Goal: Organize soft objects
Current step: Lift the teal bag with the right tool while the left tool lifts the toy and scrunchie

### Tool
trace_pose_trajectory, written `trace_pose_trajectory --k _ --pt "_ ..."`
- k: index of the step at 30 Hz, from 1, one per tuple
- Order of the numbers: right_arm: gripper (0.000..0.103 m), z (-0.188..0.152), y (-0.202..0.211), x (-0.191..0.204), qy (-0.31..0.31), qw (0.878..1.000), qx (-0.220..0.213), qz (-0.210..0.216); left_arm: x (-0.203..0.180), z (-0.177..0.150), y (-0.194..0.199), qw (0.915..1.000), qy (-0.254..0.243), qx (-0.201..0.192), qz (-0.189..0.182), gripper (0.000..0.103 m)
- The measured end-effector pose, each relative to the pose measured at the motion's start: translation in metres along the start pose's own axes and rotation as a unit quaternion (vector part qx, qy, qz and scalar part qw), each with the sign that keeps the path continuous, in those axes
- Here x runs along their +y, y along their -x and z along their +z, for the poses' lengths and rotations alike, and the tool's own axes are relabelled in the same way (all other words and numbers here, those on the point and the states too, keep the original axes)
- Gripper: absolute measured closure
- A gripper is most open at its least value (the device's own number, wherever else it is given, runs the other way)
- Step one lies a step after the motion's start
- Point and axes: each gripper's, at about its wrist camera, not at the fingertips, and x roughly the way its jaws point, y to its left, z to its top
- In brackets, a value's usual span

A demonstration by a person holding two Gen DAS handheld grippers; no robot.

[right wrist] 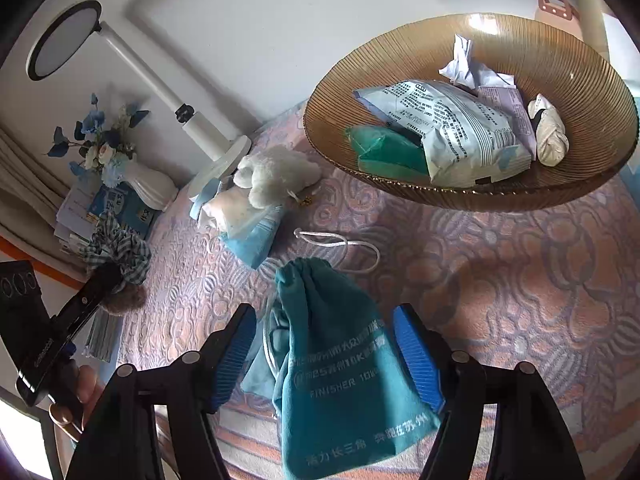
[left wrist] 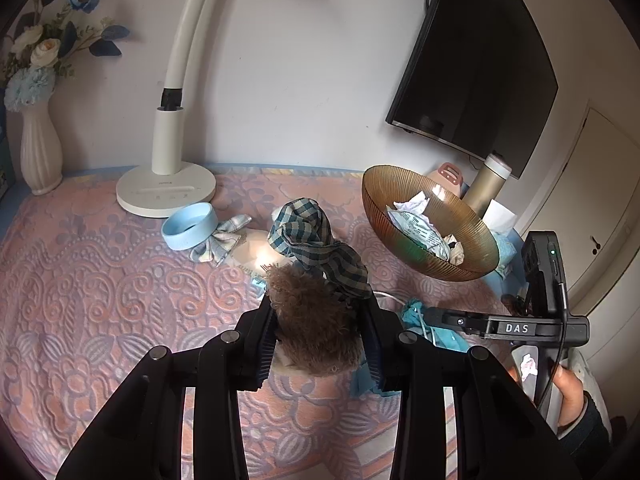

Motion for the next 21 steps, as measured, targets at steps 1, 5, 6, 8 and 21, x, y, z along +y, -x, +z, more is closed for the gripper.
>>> trace_pose_trajectory --k 1,5,6,8,21 --pt "0.026 0.003 -0.005 -0.002 0.0 1.0 -0.001 -0.011 0.0 0.0 0.001 1.0 -0.002 0.0 0.0 0.069" --pt "0.058 0.006 -0.025 -0.009 -0.014 0.998 0.033 0.044 0.001 0.0 0.002 1.0 -0.005 -0.001 0.001 0.069" --pt "0.063 0.005 -0.023 -0.007 -0.008 0.998 0.03 0.047 0.001 0.0 0.002 1.0 -0.003 -0.001 0.001 0.069" --pt "0.066 0.001 -0.01 0.003 0.012 0.999 -0.004 0.032 0.001 0.0 0.001 1.0 -0.001 -0.001 0.0 0.069" --pt "0.066 0.005 0.075 0.056 0.093 0.986 -0.137 0.0 -0.004 0.001 0.004 0.9999 -0.01 -0.006 -0.005 0.069"
